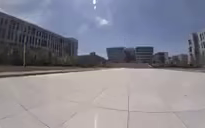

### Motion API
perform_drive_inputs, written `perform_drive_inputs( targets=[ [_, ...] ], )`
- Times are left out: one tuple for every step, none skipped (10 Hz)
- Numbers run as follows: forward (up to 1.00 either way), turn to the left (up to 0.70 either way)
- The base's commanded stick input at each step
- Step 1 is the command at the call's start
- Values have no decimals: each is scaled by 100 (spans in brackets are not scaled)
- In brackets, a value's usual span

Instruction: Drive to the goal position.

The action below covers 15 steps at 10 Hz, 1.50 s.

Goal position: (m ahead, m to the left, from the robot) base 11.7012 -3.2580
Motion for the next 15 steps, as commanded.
perform_drive_inputs(
  targets=[
    [0, -87],
    [0, -87],
    [0, -87],
    [0, -87],
    [0, -87],
    [0, -87],
    [0, -87],
    [0, -87],
    [0, -87],
    [0, -87],
    [0, -87],
    [0, -88],
    [0, -87],
    [0, -88],
    [0, -87]
  ],
)
